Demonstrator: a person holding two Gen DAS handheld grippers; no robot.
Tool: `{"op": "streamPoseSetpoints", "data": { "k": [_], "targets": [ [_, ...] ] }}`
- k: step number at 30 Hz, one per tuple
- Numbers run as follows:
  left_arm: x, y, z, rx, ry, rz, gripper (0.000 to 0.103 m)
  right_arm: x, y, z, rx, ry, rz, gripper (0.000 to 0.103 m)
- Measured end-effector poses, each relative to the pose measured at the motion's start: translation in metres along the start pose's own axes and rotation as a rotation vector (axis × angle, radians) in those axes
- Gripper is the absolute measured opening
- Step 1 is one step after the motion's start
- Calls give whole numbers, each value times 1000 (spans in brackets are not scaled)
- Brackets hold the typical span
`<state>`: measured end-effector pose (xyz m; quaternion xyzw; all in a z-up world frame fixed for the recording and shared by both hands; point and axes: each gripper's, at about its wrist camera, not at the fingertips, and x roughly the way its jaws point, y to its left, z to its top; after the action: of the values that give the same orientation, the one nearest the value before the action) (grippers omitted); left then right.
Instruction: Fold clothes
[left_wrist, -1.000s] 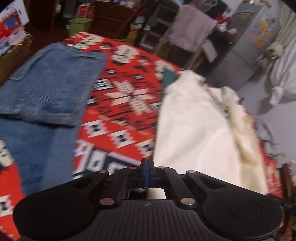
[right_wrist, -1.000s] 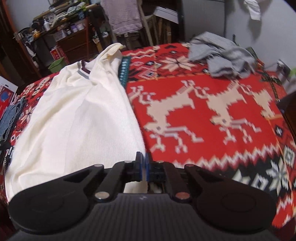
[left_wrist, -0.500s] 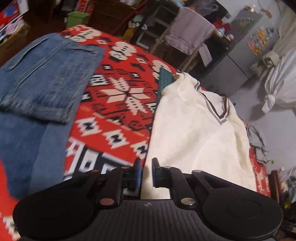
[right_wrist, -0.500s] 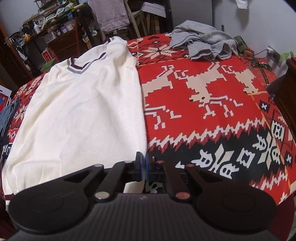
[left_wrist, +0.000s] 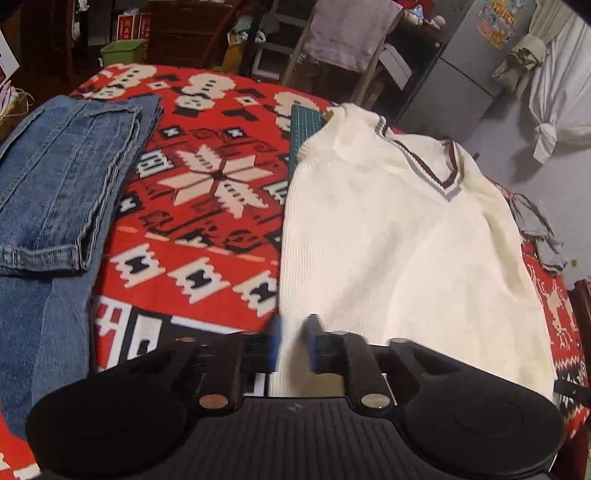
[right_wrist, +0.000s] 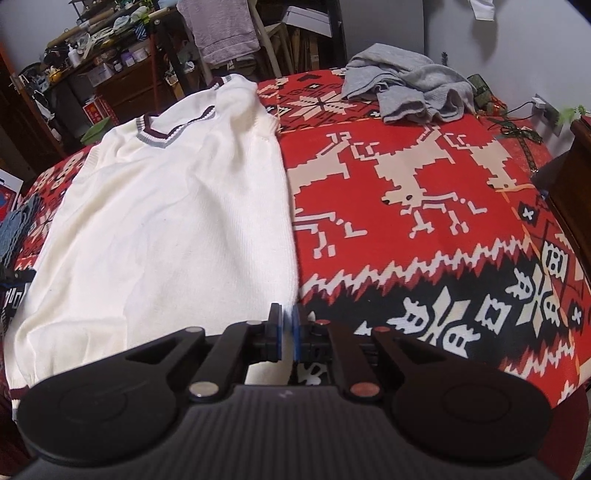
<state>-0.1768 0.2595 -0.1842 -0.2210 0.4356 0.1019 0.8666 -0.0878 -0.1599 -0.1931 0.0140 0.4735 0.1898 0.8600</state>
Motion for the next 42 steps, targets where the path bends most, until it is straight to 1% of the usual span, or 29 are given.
{"op": "streamPoseSetpoints", "data": {
  "k": [3,7,11,13,15,18,19,20,21,27,30,38,40,42],
  "targets": [
    [-5,3,0,-35,-7,-10,3,0,0,1,8,-1,7,9],
    [-18,6,0,-58,-37,-18,3,-1,0,1,9,3,20,9],
    [-36,8,-1,-77,-65,-36,3,2,-3,1,23,10,12,10],
    [-43,9,-2,-75,-70,-33,3,5,-3,1,24,14,9,13],
    [-47,11,-5,-79,-73,-33,3,8,-3,2,23,17,6,22],
    [-51,14,-9,-86,-70,-29,3,7,3,3,-8,21,8,24],
    [-51,16,-11,-87,-69,-25,3,6,5,3,-19,22,9,23],
    [-50,17,-12,-89,-66,-21,3,6,6,4,-30,23,10,21],
    [-50,19,-14,-93,-63,-18,3,6,8,4,-40,24,11,2],
    [-61,26,-21,-113,-60,-22,3,-2,17,4,-98,32,20,3],
    [-69,34,-30,-129,-42,-15,3,-16,12,-6,-91,57,33,3],
    [-80,50,-66,-162,40,10,3,-37,1,-45,-62,135,26,3],
    [-81,53,-72,-179,55,3,3,-41,0,-51,-59,142,28,3],
    [-83,54,-75,-185,49,-18,3,-44,-1,-52,-55,136,37,4]
  ]
}}
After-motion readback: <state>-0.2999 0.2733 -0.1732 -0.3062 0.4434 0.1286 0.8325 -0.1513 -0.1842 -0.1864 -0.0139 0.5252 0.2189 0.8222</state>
